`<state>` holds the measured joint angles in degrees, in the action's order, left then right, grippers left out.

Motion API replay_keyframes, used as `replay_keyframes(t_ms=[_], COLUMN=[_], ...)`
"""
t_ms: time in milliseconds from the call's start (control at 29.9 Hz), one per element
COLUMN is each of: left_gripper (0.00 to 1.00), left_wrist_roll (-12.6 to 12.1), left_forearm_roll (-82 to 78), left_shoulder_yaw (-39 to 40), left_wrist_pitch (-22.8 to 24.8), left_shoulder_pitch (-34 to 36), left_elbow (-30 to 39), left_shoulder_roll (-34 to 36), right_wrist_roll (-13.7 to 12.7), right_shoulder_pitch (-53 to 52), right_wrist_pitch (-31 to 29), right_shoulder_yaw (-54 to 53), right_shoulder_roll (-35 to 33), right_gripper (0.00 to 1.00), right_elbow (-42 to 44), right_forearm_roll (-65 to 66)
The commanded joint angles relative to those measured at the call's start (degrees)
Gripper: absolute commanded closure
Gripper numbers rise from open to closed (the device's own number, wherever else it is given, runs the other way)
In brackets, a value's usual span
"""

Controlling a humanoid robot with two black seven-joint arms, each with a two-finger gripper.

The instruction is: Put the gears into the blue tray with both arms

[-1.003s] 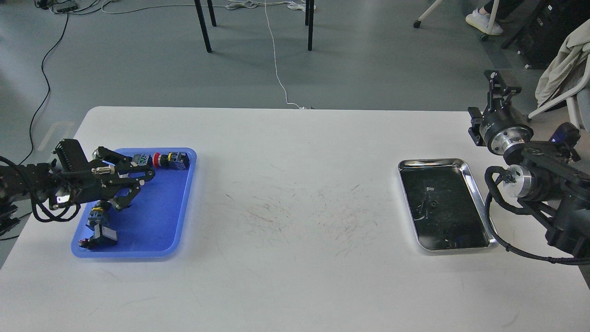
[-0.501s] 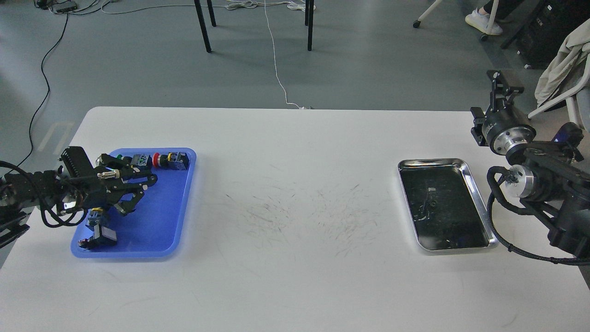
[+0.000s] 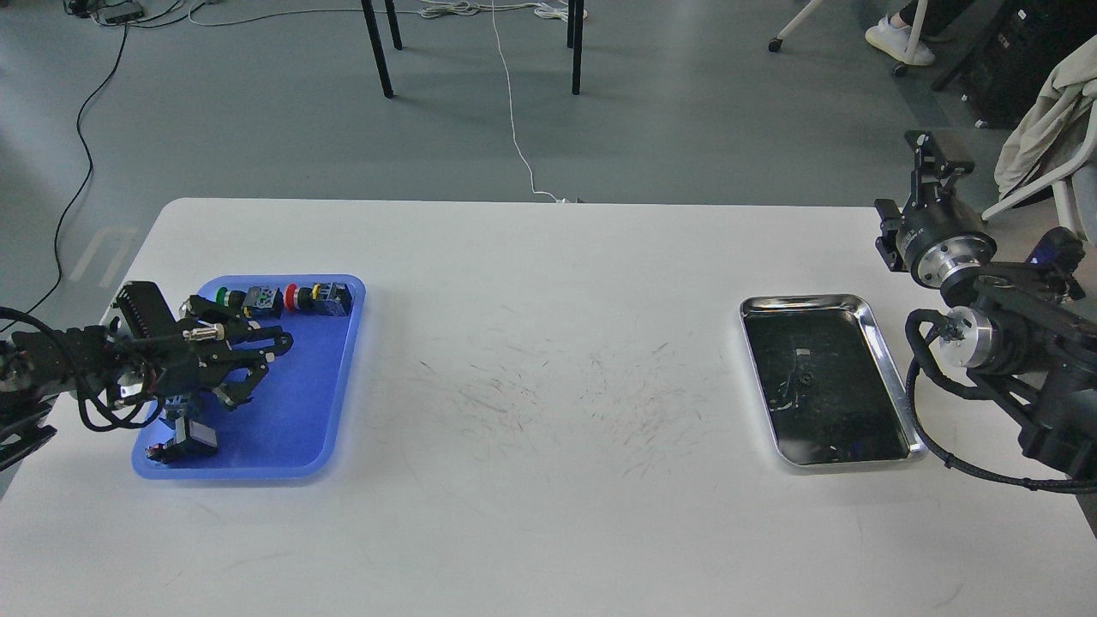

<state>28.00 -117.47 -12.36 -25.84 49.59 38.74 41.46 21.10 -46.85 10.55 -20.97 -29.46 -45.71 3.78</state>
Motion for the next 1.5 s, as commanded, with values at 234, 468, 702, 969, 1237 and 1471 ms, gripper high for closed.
replay_keyframes(t_ms=[234,468,702,969,1237,1471], left_gripper=[0.59,0.5,0.42,0.21,0.19,0.16], left_wrist_roll=[0.0,0.0,0.0,0.0,0.0,0.0], left_forearm_roll=[1.5,6.1,23.0,44.1,62.6,75.8], left_shoulder_yaw=[0.0,0.7,0.7,1.6,8.9,18.8], left_wrist_pitch=[-0.1,0.0,0.4,0.7,2.0,13.2], left_shoulder_pitch=[0.0,0.7,4.0,5.8,6.4,7.2], left_elbow=[-0.4,-0.4,-0.7,-1.0,-0.9,-0.4], left_shoulder_roll=[0.6,0.8,2.0,1.0,-3.2,-5.4], right_wrist_roll=[0.0,-0.1,0.0,-0.1,0.0,-0.2], right_shoulder_pitch=[-0.1,-0.2,-0.2,-0.2,0.0,-0.2], right_wrist_pitch=[0.0,-0.2,-1.1,-1.1,-1.1,-1.4], right_shoulder_yaw=[0.0,0.1,0.1,0.2,2.2,3.8], right_shoulder_roll=[-0.1,-0.8,-3.1,-6.6,-11.8,-15.5], right_gripper=[0.04,0.04,0.03,0.03,0.02,0.02], right_elbow=[0.0,-0.1,-2.0,-6.8,-14.5,-18.5], right_forearm_roll=[0.1,0.2,0.2,0.3,4.6,9.0])
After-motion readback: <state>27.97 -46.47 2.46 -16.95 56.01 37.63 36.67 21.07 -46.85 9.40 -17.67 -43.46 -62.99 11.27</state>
